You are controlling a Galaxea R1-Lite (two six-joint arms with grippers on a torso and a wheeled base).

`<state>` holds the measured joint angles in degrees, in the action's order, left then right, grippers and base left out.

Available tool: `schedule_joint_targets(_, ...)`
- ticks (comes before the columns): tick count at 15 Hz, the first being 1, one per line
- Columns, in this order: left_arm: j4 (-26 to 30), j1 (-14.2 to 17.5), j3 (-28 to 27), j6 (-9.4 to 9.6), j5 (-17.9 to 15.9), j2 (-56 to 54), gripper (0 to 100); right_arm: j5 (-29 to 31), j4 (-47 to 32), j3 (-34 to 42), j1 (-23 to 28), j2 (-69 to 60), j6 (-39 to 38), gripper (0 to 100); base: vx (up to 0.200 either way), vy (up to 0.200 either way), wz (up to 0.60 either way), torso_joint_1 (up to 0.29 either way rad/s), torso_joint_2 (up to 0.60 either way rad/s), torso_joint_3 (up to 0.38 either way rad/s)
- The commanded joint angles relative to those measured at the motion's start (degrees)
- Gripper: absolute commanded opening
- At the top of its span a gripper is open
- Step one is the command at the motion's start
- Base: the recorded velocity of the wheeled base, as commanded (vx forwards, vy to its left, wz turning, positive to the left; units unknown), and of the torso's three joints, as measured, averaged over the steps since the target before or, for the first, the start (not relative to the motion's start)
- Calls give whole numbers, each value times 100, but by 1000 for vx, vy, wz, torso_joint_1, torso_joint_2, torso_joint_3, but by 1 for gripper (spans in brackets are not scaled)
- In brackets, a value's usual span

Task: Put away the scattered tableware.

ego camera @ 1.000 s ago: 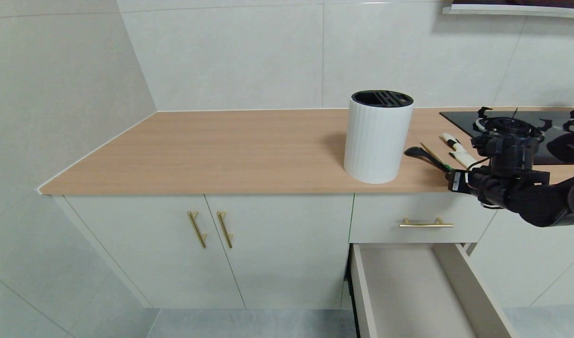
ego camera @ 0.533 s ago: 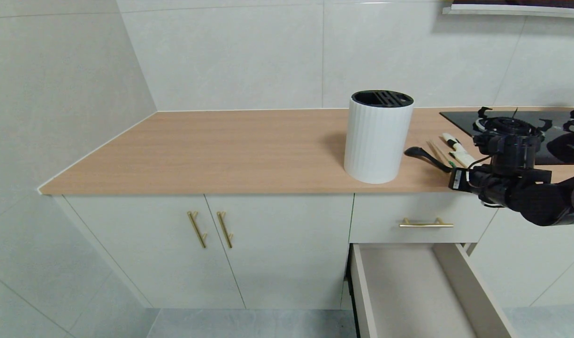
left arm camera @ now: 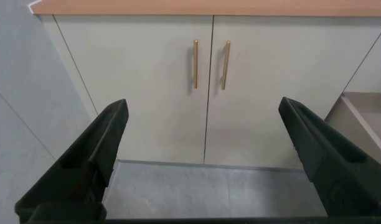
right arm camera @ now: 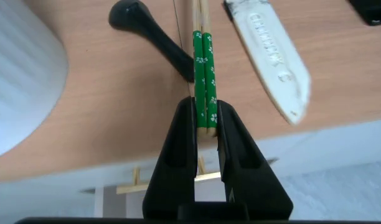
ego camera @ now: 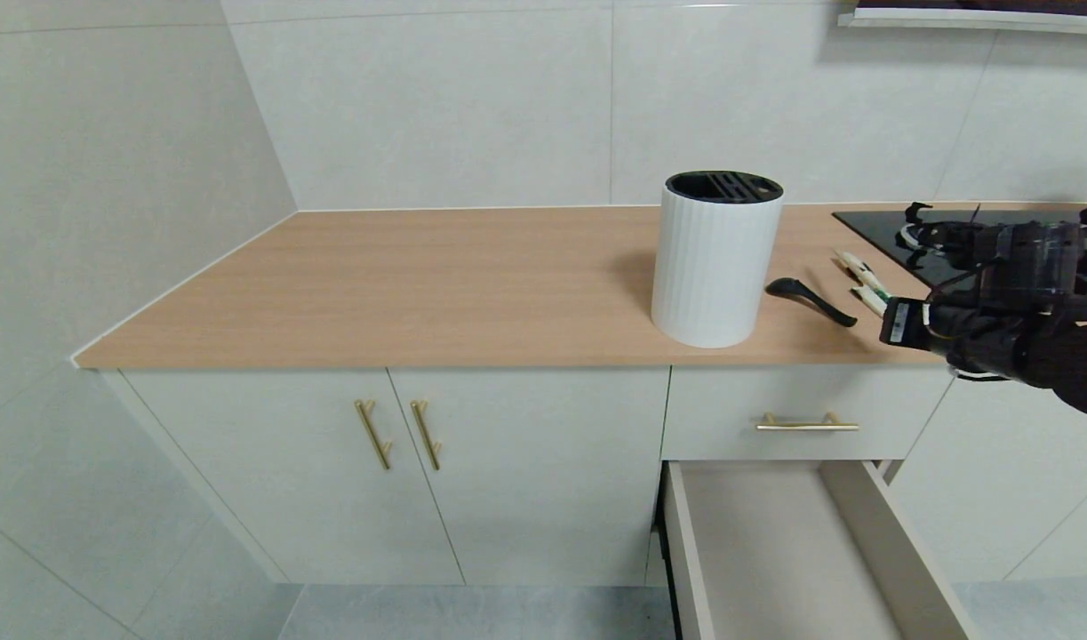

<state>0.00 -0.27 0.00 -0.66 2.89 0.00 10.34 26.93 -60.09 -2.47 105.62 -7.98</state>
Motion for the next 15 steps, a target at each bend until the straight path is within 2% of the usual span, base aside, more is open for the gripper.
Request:
schedule_joint_targets(1,0,0,0,-4,1,0,100,-58,-548,59,1,-876,-151,0,0,0,0,0,0,0)
schedule_joint_targets(7,0,0,0,-4,1,0,100,-586,-2359,498,-16,-2810,-151,0,0,0,0,0,0,0)
schedule_joint_targets(11,0,0,0,-4,1,0,100,-1315,-3695,533,-16,-3865,-10,0,0,0,0,0,0,0)
schedule_joint_targets(15,0,-8,0,-4,1,0,100,-1552,-3932,876,-25,-4251,482,0,0,0,0,0,0,0)
